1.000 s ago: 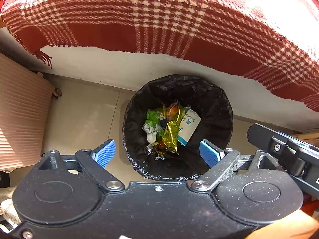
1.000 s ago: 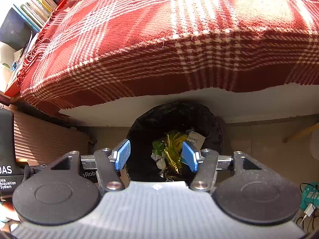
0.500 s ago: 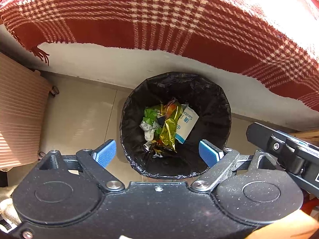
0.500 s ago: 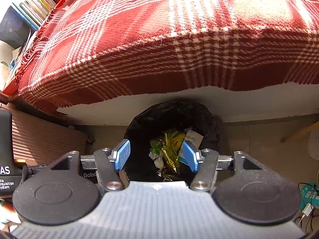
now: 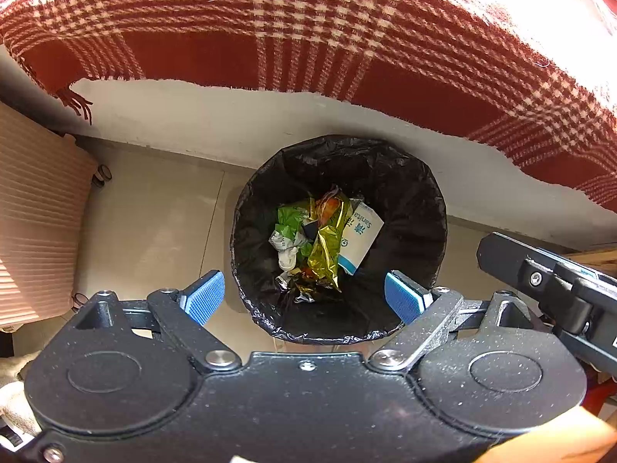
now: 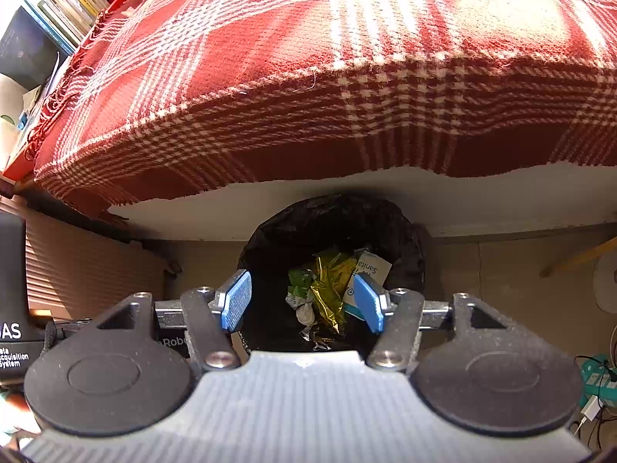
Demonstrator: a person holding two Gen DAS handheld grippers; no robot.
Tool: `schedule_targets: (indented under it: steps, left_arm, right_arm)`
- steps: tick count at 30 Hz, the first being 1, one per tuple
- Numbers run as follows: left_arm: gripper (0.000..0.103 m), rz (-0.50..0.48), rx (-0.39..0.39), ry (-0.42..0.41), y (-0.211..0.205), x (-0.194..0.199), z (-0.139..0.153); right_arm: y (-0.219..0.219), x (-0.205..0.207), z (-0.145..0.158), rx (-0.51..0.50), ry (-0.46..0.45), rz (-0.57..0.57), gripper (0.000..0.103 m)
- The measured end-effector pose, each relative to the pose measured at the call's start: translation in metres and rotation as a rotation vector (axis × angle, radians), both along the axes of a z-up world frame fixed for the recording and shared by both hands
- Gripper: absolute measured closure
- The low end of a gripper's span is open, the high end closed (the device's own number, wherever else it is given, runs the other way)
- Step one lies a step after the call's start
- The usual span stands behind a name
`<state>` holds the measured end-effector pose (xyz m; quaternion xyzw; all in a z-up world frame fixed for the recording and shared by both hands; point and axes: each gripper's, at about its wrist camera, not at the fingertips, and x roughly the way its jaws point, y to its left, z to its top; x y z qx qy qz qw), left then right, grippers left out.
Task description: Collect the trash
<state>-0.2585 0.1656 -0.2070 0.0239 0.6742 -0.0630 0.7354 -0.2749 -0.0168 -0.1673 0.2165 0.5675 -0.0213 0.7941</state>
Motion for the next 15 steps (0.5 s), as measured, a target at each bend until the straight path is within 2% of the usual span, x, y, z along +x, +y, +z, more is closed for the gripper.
schedule_targets:
  steps: [15]
  left_arm:
    - [0.013,-0.019,0.004,0.001,-0.0014,0.0006,-0.0005]
  right_arm:
    - [0.0009,0.0008,-0.0004,-0.001,0.002,0.003,0.03]
